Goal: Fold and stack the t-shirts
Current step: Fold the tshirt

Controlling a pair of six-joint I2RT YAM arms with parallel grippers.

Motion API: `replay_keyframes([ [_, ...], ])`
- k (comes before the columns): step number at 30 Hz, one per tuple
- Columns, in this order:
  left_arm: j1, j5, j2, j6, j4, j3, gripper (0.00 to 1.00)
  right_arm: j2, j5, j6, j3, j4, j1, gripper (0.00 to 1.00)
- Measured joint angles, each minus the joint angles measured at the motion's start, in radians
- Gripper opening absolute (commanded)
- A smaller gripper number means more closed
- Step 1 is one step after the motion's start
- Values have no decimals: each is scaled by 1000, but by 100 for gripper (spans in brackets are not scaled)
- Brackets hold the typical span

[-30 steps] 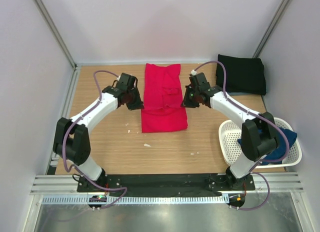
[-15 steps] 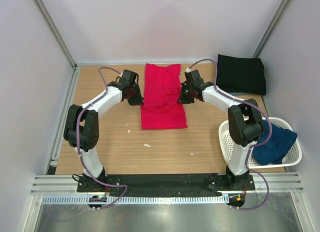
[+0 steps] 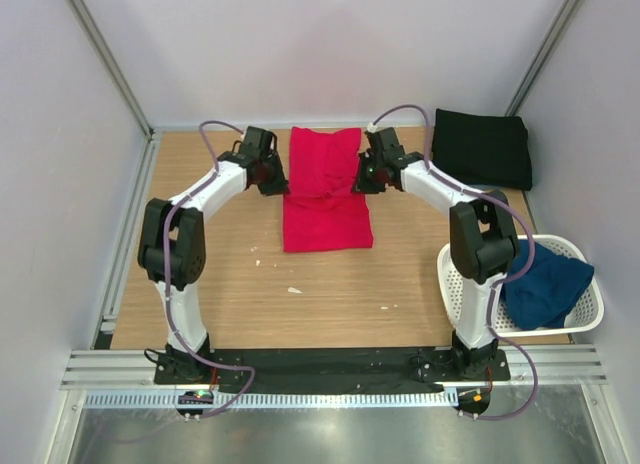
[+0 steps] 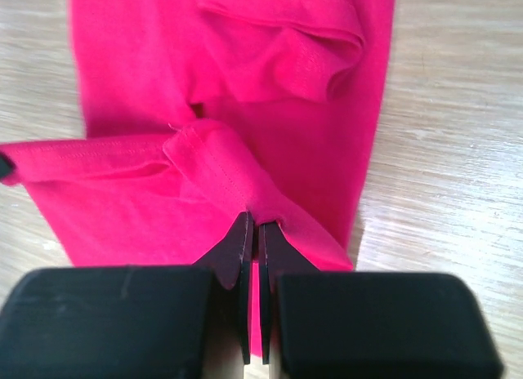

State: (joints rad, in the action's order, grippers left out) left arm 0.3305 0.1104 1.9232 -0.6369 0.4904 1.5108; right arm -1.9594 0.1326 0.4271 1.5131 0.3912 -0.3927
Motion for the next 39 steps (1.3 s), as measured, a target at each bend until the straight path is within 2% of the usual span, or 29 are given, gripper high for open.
replay_keyframes([
  [3, 0, 3, 56, 13, -8, 22, 0, -32, -8, -8, 0, 11, 5, 2],
  [4, 0, 3, 71, 15, -8, 24, 0, -43, -14, -10, 0, 19, 8, 5],
  [6, 0, 3, 93, 21, -7, 26, 1, -56, -21, -10, 0, 30, 14, 18],
  [8, -3, 3, 110, 25, -2, 34, 6, -62, -26, -11, 2, 38, 23, 30],
  [10, -6, 3, 122, 35, 1, 48, 18, -70, -29, -12, 15, 49, 32, 36],
  [11, -7, 3, 124, 43, 3, 59, 32, -75, -30, -12, 26, 51, 35, 37],
  [13, -10, 3, 126, 55, 14, 87, 48, -91, -30, -13, 64, 60, 43, 42],
  [14, -13, 3, 126, 63, 19, 108, 60, -103, -30, -13, 93, 72, 45, 45],
  [15, -15, 2, 126, 71, 27, 131, 63, -116, -29, -13, 126, 80, 48, 49],
  [16, -18, 2, 126, 74, 35, 165, 67, -125, -29, -12, 156, 88, 50, 61],
  [19, -26, 2, 125, 80, 53, 242, 71, -132, -20, -6, 225, 111, 51, 73],
  [22, -35, 2, 78, 71, 60, 237, 70, -102, -5, 2, 213, 95, 45, 73],
  [23, -37, 8, 42, 61, 58, 201, 70, -80, -4, 6, 183, 86, 39, 64],
  [24, -36, 19, -10, 43, 41, 135, 70, -52, -6, 10, 143, 76, 28, 61],
  [25, -35, 28, -69, 27, 21, 59, 68, -20, -7, 18, 92, 67, 14, 49],
  [30, 5, 80, -312, -80, -65, -274, 67, 70, -7, 40, -85, 25, -67, 32],
  [34, 41, 101, -327, -127, -120, -403, 66, 37, -6, 43, -101, 11, -109, 30],
  [39, 59, 99, -323, -153, -138, -479, 65, -76, -24, 42, -39, -6, -115, 29],
])
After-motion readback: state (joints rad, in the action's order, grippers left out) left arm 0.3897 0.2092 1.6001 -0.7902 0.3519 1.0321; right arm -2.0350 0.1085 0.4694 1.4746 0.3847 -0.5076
